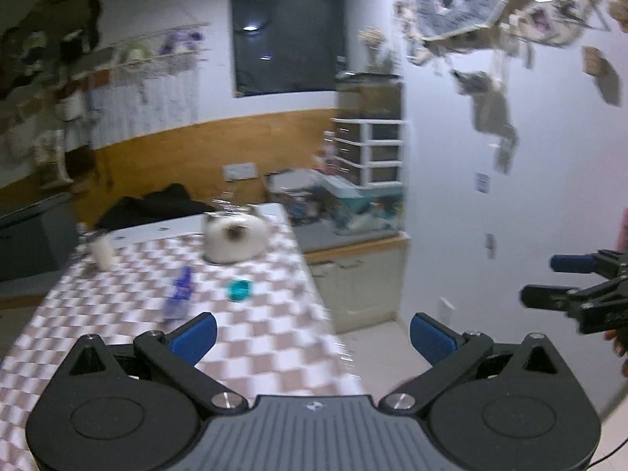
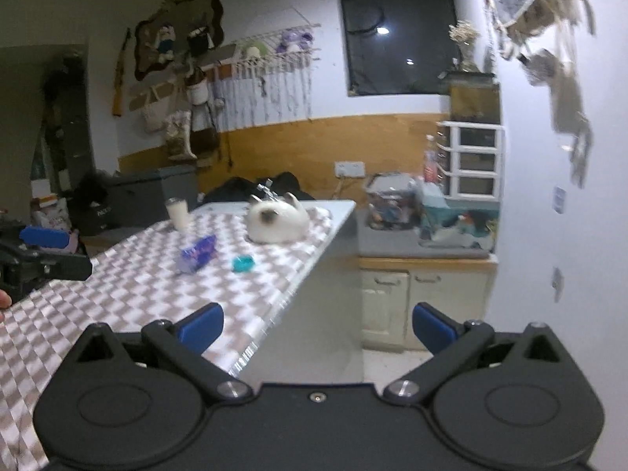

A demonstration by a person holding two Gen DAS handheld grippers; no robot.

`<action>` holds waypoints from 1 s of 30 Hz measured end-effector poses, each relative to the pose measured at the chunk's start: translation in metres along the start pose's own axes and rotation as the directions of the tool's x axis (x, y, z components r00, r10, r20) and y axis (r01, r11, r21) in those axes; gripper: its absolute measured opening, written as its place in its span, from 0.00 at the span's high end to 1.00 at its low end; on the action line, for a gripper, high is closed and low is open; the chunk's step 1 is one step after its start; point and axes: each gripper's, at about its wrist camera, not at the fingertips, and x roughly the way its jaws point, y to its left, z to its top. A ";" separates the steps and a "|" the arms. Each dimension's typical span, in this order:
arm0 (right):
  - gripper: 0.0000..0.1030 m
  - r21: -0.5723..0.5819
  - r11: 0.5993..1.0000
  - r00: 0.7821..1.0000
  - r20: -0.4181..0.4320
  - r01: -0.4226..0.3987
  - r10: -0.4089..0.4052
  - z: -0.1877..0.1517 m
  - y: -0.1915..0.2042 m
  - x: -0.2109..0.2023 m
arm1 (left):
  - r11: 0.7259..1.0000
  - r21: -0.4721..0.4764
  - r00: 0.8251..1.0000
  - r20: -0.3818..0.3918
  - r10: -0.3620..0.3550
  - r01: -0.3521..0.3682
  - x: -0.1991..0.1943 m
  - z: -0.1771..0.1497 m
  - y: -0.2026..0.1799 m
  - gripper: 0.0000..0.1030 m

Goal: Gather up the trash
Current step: 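Raise both open tools from the wastebasket back toward the table, then close the left tool on the blue plastic bag while the right tool grasps the teal cap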

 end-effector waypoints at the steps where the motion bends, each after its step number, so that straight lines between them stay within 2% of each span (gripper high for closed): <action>1: 0.00 -0.001 1.000 1.000 0.004 -0.017 0.017 0.007 0.006 0.007 | 1.000 -0.012 1.000 0.001 0.018 -0.018 0.001 0.003 0.012 0.00; 3: 0.00 -0.009 0.999 0.999 0.009 -0.043 0.043 0.020 0.015 0.020 | 0.999 -0.023 0.999 0.000 0.049 -0.049 0.004 0.008 0.032 0.00; 7: 0.00 -0.050 0.998 0.999 0.021 -0.042 0.043 0.044 0.041 0.048 | 0.994 -0.042 0.995 -0.004 0.098 -0.098 0.016 0.018 0.067 0.00; 13: 0.00 -0.080 0.995 0.998 0.018 -0.060 0.061 0.076 0.071 0.103 | 0.989 -0.070 0.992 -0.005 0.127 -0.127 0.051 0.033 0.109 0.00; 22: 0.00 -0.068 0.993 0.995 0.011 -0.100 0.101 0.105 0.101 0.196 | 0.987 -0.099 0.991 0.021 0.130 -0.127 0.141 0.046 0.154 0.00; 27: 0.00 -0.016 0.995 0.995 0.008 -0.096 0.096 0.106 0.101 0.251 | 0.979 -0.154 0.989 0.035 0.145 -0.138 0.194 0.032 0.175 0.00; 30: 0.00 0.000 0.997 0.997 -0.010 -0.080 0.080 0.100 0.098 0.279 | 0.966 -0.211 0.988 0.003 0.153 -0.149 0.230 0.018 0.188 0.00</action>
